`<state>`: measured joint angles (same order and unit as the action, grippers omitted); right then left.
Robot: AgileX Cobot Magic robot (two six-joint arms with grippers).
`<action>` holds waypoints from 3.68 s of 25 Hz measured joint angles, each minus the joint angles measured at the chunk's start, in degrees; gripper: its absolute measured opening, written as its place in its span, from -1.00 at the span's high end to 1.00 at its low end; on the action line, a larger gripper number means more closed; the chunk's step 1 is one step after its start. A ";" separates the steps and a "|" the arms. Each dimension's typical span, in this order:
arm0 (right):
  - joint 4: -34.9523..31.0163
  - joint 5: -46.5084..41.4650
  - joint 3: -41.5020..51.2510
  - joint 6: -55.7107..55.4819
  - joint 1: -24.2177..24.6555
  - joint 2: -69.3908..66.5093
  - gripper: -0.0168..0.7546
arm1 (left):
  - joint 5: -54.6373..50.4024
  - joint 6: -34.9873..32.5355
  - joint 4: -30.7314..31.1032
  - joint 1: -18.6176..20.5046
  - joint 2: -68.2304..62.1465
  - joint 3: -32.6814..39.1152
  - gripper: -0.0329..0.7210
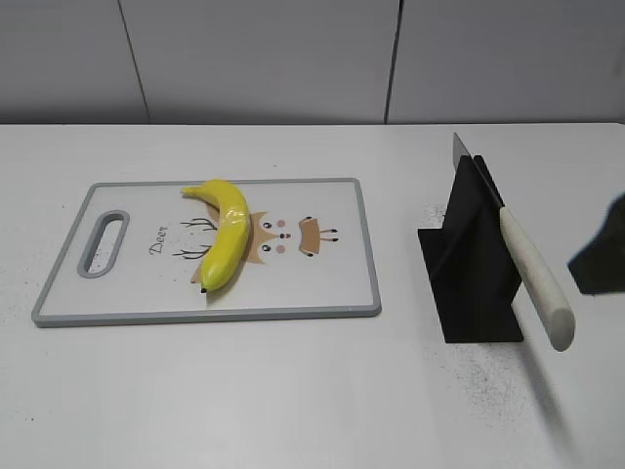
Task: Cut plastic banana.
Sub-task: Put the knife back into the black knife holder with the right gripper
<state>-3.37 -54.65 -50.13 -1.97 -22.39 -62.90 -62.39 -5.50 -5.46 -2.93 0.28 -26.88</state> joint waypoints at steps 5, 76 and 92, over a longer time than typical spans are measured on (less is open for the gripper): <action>0.00 1.01 10.90 2.88 0.00 14.41 -0.58 | -0.05 0.44 1.44 0.00 0.00 0.00 -0.45; -0.06 -4.94 21.22 3.31 5.52 63.28 -0.57 | 0.01 0.55 2.33 0.00 0.00 0.12 -0.22; -0.06 -4.94 21.22 3.31 13.95 63.28 -0.57 | 0.01 0.55 2.33 0.00 0.00 0.12 -0.16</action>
<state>-3.44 -59.59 -28.91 1.35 -8.44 0.38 -62.38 -4.95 -3.13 -2.93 0.28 -26.76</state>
